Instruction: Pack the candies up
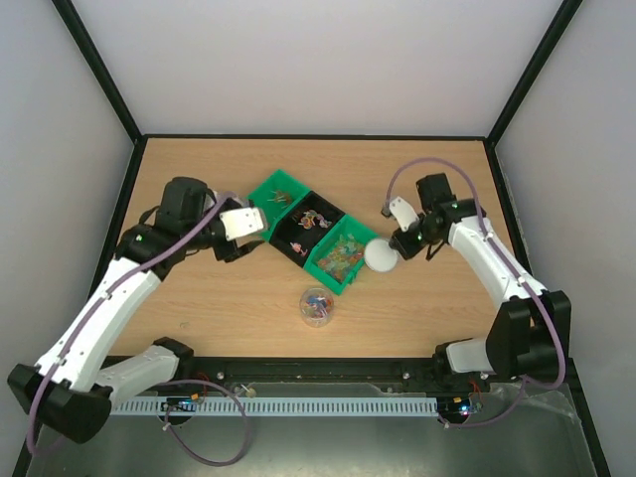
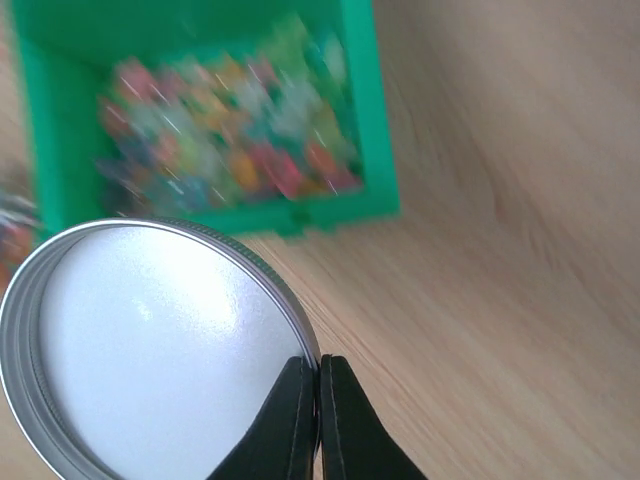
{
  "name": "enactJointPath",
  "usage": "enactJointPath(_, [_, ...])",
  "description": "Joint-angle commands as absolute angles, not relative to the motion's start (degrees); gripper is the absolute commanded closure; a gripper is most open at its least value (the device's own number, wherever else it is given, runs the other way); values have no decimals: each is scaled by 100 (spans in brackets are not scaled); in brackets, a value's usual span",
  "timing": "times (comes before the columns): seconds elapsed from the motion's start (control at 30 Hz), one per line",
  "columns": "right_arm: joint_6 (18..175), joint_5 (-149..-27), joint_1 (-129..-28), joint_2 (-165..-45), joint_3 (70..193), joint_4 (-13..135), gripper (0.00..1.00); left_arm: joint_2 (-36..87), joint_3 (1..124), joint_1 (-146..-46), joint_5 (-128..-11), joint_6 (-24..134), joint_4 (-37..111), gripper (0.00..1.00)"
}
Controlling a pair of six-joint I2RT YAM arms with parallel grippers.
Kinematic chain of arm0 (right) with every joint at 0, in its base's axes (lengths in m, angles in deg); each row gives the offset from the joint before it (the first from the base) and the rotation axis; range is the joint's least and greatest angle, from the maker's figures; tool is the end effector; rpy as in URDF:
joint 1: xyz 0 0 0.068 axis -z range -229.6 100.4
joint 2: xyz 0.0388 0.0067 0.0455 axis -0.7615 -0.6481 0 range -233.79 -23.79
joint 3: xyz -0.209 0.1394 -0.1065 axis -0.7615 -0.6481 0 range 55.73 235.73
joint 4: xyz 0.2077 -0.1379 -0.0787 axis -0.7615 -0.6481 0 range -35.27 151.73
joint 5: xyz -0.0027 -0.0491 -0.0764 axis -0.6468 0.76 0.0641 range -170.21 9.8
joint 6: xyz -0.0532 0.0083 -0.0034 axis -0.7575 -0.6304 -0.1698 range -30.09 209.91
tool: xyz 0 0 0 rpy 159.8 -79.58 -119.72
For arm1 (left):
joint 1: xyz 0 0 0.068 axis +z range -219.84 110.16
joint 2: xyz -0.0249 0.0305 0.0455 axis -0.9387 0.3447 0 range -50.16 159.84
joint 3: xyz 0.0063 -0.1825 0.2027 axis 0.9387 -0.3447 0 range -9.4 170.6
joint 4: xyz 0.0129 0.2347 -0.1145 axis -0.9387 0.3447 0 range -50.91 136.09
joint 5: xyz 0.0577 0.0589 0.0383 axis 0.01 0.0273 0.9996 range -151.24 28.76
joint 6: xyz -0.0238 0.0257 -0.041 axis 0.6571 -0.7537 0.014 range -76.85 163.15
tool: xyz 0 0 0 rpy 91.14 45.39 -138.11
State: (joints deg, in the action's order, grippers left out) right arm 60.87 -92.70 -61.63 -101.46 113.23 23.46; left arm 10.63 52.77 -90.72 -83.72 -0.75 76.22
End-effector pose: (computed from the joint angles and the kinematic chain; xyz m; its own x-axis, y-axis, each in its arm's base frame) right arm 0.2637 0.0640 0.2506 -0.5762 -0.6073 -0.5470 -0.6792 0.7281 -0.0928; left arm 0.2020 -0.0916 0.3473 0.0361 0.6718 -0.7398 0.8248 0.3980 0.4017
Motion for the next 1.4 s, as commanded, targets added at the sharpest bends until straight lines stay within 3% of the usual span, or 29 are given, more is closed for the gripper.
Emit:
enactJointPath(0.0, [6469, -11002, -6417, -10319, 12294, 1204, 99, 619, 5485, -9808, -8884, -1077, 8116, 28])
enactJointPath(0.27, [6750, -11895, -7440, -10543, 12986, 1000, 98, 640, 5623, -12035, -7049, -1537, 8029, 34])
enactJointPath(0.93, [6617, -12445, -8547, -10814, 13090, 678, 98, 1125, 5023, -13804, -5742, -2576, 7212, 47])
enactJointPath(1.2, [6491, -12518, -8578, -10800, 13067, 605, 96, 1189, 4994, -13945, -5959, -2150, 7249, 74])
enactJointPath(1.37, [6439, -12422, -8577, -10728, 13140, 561, 89, 1216, 5045, -13916, -6206, -1691, 7381, 85])
